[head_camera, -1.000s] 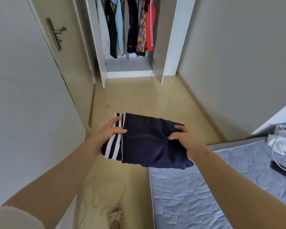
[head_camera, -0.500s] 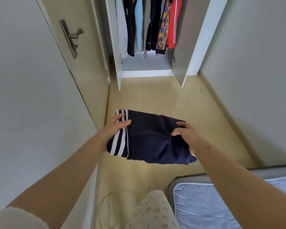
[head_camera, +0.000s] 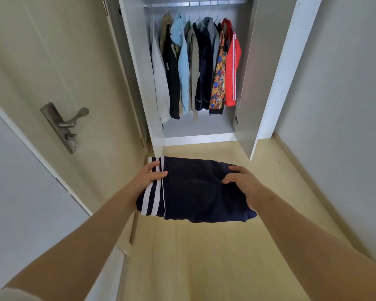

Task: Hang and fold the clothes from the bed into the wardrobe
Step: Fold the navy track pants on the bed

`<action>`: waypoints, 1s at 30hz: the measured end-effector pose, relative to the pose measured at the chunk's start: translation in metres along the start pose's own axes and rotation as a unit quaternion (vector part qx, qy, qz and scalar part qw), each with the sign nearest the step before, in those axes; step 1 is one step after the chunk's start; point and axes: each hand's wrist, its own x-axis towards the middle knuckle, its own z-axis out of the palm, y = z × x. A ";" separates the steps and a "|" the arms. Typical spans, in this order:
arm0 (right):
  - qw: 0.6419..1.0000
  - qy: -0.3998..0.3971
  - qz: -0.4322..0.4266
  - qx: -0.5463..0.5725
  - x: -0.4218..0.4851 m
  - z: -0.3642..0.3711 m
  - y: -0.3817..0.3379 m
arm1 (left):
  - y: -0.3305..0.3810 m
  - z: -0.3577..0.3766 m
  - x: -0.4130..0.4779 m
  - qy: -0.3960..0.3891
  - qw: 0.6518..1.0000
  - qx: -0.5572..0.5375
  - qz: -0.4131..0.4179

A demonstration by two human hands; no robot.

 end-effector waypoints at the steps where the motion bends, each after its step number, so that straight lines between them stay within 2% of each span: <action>1: 1.000 0.000 -0.002 -0.004 0.015 -0.001 -0.012 | 0.009 0.001 0.016 0.005 1.000 -0.004 0.002; 11: 0.999 -0.001 -0.042 -0.023 0.156 0.009 -0.119 | 0.092 -0.004 0.167 -0.005 1.000 -0.012 0.022; 17: 0.996 0.011 -0.084 -0.025 0.267 0.024 -0.214 | 0.177 -0.010 0.294 -0.016 0.996 -0.012 0.084; 25: 0.990 -0.006 -0.135 0.038 0.414 0.051 -0.364 | 0.324 -0.032 0.452 -0.014 0.989 -0.052 0.136; 27: 0.987 -0.011 -0.147 0.071 0.446 0.047 -0.403 | 0.367 -0.030 0.491 -0.033 0.986 -0.037 0.160; 30: 0.974 -0.048 -0.165 0.146 0.491 0.034 -0.458 | 0.426 -0.019 0.542 -0.043 0.979 -0.082 0.180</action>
